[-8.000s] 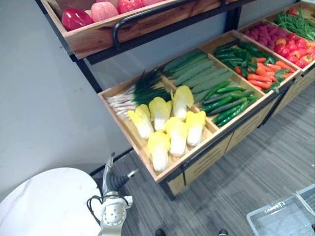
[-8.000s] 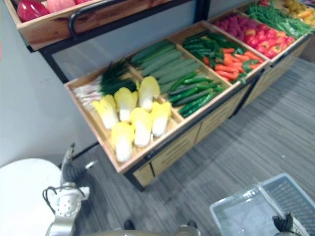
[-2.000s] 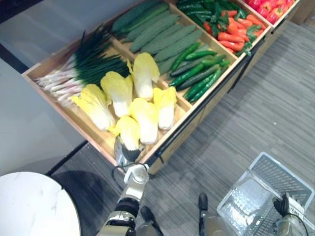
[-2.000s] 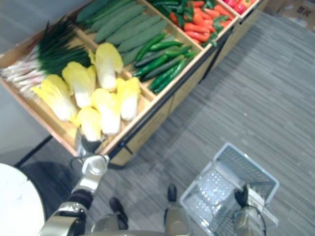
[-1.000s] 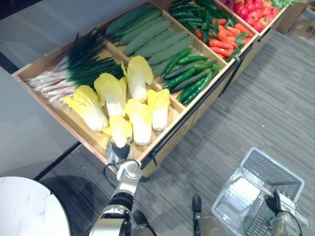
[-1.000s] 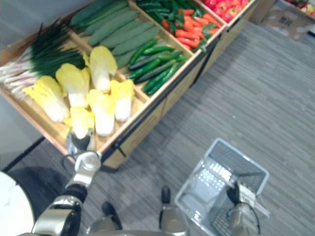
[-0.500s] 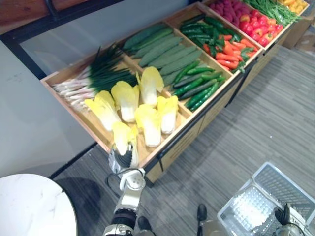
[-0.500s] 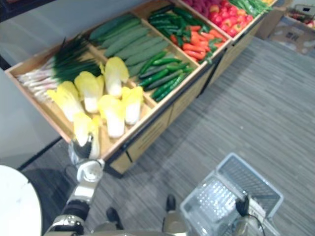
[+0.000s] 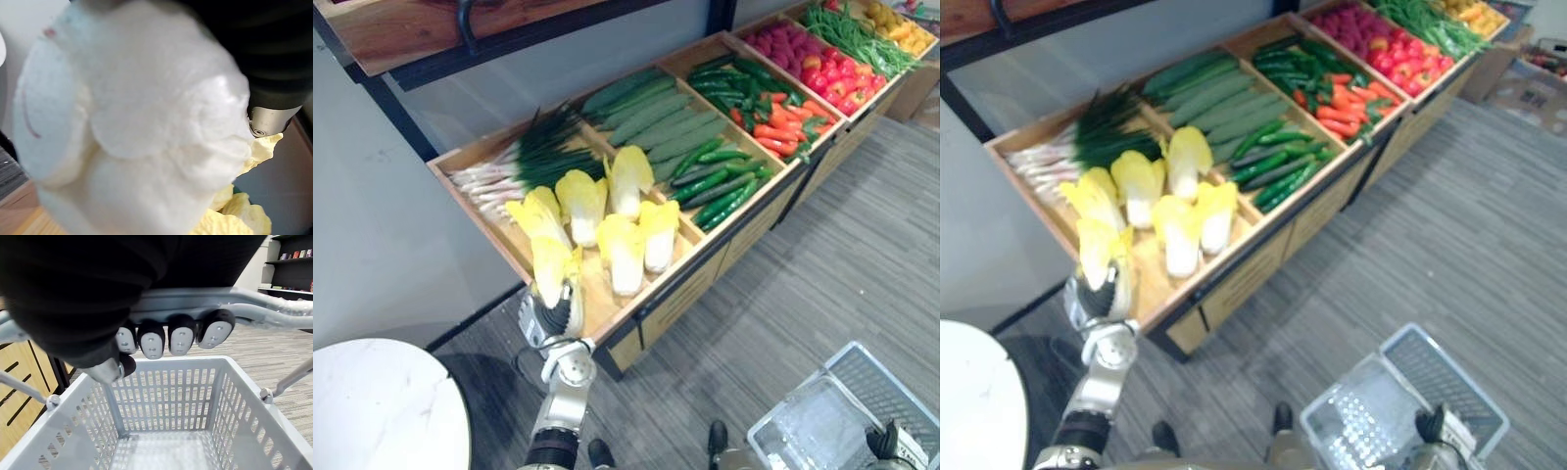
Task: Pick vegetable in the basket
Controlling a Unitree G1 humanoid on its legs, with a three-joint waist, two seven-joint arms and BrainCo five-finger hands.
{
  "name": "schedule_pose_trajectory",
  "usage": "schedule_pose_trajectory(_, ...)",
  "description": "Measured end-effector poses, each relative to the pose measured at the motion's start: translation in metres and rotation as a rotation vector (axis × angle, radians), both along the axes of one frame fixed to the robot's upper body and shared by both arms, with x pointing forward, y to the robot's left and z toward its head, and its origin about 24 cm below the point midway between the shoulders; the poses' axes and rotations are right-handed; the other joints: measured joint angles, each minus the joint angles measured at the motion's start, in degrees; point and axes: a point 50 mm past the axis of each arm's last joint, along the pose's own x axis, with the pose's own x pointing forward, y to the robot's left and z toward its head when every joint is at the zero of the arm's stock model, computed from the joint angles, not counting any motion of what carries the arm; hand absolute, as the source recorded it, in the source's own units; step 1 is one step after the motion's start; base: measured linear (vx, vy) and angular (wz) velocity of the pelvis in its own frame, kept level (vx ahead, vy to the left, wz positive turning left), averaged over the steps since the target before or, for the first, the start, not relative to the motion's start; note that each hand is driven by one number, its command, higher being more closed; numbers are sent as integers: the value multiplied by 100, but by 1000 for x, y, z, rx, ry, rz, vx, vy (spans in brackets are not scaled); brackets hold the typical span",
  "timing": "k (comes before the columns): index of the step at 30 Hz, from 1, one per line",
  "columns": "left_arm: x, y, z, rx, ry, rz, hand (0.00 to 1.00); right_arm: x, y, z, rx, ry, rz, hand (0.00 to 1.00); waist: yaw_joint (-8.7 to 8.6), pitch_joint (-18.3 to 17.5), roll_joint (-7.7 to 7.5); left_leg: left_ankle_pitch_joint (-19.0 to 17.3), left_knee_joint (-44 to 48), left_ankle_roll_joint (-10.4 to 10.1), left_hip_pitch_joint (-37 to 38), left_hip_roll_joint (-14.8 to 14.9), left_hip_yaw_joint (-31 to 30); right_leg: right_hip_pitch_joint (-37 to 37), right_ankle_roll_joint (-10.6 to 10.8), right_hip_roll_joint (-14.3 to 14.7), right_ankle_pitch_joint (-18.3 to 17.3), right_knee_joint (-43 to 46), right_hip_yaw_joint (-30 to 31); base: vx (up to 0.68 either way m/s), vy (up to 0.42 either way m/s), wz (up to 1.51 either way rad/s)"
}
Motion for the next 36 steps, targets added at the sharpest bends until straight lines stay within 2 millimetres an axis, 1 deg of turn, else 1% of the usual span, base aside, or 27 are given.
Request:
schedule_pose_trajectory(2, 2, 3, 11, 51, -35, -18, 100, 3, -1, 1, 12, -3, -4, 100, -4, -47, 15, 2, -13, 3, 3, -12, 5, -5, 0, -7, 0, -2, 5, 0, 0, 0)
schedule_pose_trajectory(4, 3, 7, 17, 89, -47, -29, 100, 4, -3, 2, 14, -4, -5, 100, -6, -89, 33, 9, -44, 8, 22, -22, 16, -6, 0, -8, 0, -4, 15, 35, 7, -2)
schedule_pose_trajectory(5, 5, 8, 24, 101, -70, -43, 100, 5, -5, 4, 19, -15, -7, 100, -8, -110, 52, 26, -91, 10, 49, -46, 26, -6, 3, -18, 2, -6, 25, 33, 10, -3)
schedule_pose_trajectory(7, 5, 7, 31, 105, -101, -52, 100, 7, -9, 6, 23, -23, -7, 100, 0, -115, 60, 26, -94, 11, 69, -60, 46, -3, 8, -28, 6, -6, 54, 28, 14, -6)
schedule_pose_trajectory(9, 6, 9, 43, 126, -146, -76, 100, 15, -12, 11, 20, -45, 4, 100, -7, -125, 60, 25, -121, 10, 149, -68, 137, 3, 14, -25, 11, -3, 137, 26, 13, -16)
schedule_pose_trajectory(10, 7, 8, 47, 129, -159, -84, 100, 17, -14, 12, 23, -49, 7, 100, -9, -126, 63, 25, -132, 10, 166, -74, 155, 2, 17, -27, 12, -3, 151, 19, 9, -14)
schedule_pose_trajectory(12, 8, -2, 61, 132, -219, -144, 100, 22, -19, 18, 36, -74, 3, 100, -10, -137, 74, 36, -214, 12, 225, -93, 196, 11, 34, -24, 23, -19, 200, 20, 9, -9)
schedule_pose_trajectory(14, 7, -17, 77, 136, -296, -234, 100, 28, -23, 24, 47, -101, 7, 100, -14, -139, 75, 45, -241, 12, 239, -113, 256, 3, 78, -25, 58, -77, 280, 23, 9, -12)
schedule_pose_trajectory(15, 7, -23, 81, 137, -316, -263, 100, 30, -24, 26, 45, -105, 18, 100, -14, -139, 75, 45, -241, 12, 250, -120, 285, -4, 85, -29, 63, -78, 307, 35, 11, -18)
schedule_pose_trajectory(16, 7, -34, 87, 135, -344, -333, 100, 35, -25, 30, 52, -115, 39, 100, -26, -141, 78, 44, -243, 12, 287, -132, 327, -1, 98, -37, 72, -78, 347, 47, 11, -19)
schedule_pose_trajectory(17, 6, -46, 91, 132, -363, -406, 100, 39, -26, 35, 48, -126, 62, 100, -39, -147, 86, 39, -244, 6, 326, -137, 365, 6, 103, -34, 75, -78, 406, 49, 10, -18)
schedule_pose_trajectory(18, 5, -54, 93, 128, -369, -449, 100, 41, -27, 38, 46, -135, 75, 100, -47, -149, 90, 36, -244, 3, 336, -138, 383, 4, 106, -33, 77, -78, 426, 37, 2, -16)
schedule_pose_trajectory(19, 4, -67, 94, 112, -380, -530, 100, 49, -27, 45, 43, -155, 115, 100, -87, -153, 96, 33, -244, 0, 344, -140, 432, -13, 115, -30, 84, -79, 475, 27, -2, -21)
schedule_pose_trajectory(20, 3, -80, 93, 85, -375, -616, 100, 59, -26, 54, 35, -177, 162, 100, -135, -153, 97, 27, -245, -7, 377, -143, 502, -29, 126, -23, 93, -80, 556, 23, -2, -23)
schedule_pose_trajectory(21, 2, -86, 93, 83, -367, -651, 100, 63, -25, 58, 32, -183, 189, 100, -172, -154, 99, 24, -246, -10, 400, -144, 520, -26, 127, -20, 94, -79, 590, 18, -3, -28)
schedule_pose_trajectory(23, -2, -112, 92, 19, -356, -818, 100, 76, -23, 74, 20, -234, 262, 100, -258, -179, 132, -6, -247, -18, 463, -152, 643, -47, 139, -12, 101, -78, 707, 18, -1, -25)
schedule_pose_trajectory(24, -4, -119, 93, 6, -356, -860, 100, 78, -22, 78, 24, -244, 277, 100, -290, -185, 141, -9, -247, -19, 467, -157, 660, -56, 140, -13, 102, -79, 736, 14, 3, -24)
schedule_pose_trajectory(25, -5, -131, 94, -27, -354, -940, 100, 83, -20, 84, 33, -266, 301, 100, -312, -187, 145, -16, -247, -27, 492, -160, 729, -87, 140, -6, 102, -73, 796, 6, 0, -31)
schedule_pose_trajectory(26, -6, -141, 95, -88, -345, -1015, 100, 87, -17, 90, 56, -292, 322, 100, -317, -189, 148, -23, -248, -31, 514, -161, 813, -120, 159, 7, 115, -77, 885, 2, -4, -29)
schedule_pose_trajectory(27, -6, -146, 96, -109, -339, -1049, 100, 87, -16, 93, 61, -298, 332, 100, -322, -191, 152, -23, -248, -31, 514, -164, 821, -127, 164, 7, 118, -77, 899, -3, -10, -22)
schedule_pose_trajectory(28, -7, -156, 96, -146, -326, -1105, 100, 88, -15, 97, 83, -320, 342, 100, -355, -193, 155, -23, -252, -31, 527, -167, 839, -129, 169, 8, 121, -77, 920, -3, -12, -9)
schedule_pose_trajectory(30, -7, -171, 93, -186, -293, -1183, 100, 91, -13, 104, 114, -341, 364, 100, -361, -193, 155, -30, -262, -39, 570, -168, 912, -131, 176, 13, 125, -76, 965, -5, -10, -16)
schedule_pose_trajectory(31, -8, -178, 90, -185, -269, -1216, 100, 92, -12, 108, 127, -350, 375, 100, -365, -194, 156, -42, -266, -49, 601, -170, 950, -130, 182, 17, 128, -76, 994, -8, -10, -16)
schedule_pose_trajectory(33, -10, -196, 80, -183, -197, -1297, 100, 95, -9, 117, 152, -380, 405, 100, -440, -205, 174, -56, -275, -57, 606, -184, 956, -140, 190, 12, 129, -75, 1036, -2, -9, -8)
schedule_pose_trajectory(36, -13, -214, 66, -173, -96, -1382, 100, 93, -3, 124, 225, -417, 432, 100, -489, -208, 178, -77, -273, -81, 603, -193, 975, -185, 195, 12, 131, -64, 1081, 11, -6, -7)
